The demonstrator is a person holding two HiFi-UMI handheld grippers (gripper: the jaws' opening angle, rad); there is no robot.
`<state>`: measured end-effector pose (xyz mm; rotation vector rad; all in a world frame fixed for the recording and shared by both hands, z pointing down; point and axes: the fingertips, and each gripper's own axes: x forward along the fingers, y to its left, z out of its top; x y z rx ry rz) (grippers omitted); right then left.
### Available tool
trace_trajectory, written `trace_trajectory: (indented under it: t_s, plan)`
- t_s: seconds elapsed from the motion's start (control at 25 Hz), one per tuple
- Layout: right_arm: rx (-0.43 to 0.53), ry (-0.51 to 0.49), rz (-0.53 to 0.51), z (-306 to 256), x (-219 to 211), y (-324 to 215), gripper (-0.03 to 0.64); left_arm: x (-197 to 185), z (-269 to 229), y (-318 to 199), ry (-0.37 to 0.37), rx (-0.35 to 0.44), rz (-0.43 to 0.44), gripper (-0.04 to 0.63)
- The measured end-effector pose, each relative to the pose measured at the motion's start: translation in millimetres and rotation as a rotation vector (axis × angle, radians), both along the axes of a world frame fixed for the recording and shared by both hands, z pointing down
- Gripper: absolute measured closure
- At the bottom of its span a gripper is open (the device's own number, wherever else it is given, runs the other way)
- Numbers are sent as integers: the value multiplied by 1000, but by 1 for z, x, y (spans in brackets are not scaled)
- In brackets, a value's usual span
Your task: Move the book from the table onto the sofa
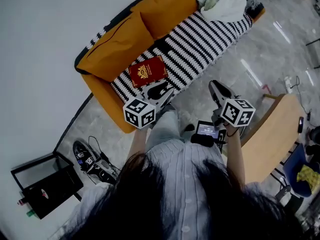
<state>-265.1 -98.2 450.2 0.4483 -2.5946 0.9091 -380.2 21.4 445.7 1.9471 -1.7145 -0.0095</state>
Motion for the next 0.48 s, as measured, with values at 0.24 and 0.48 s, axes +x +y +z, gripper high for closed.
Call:
trace_trajectory:
  t_s: [0.24,0.48]
  plan:
    - [27,-21,-11,-10,50,18,556,45,-9,27,-25,4,-29,462]
    - [49,-46,-9,-19,81,36,555,75,-9,54,-36,-4,-37,462]
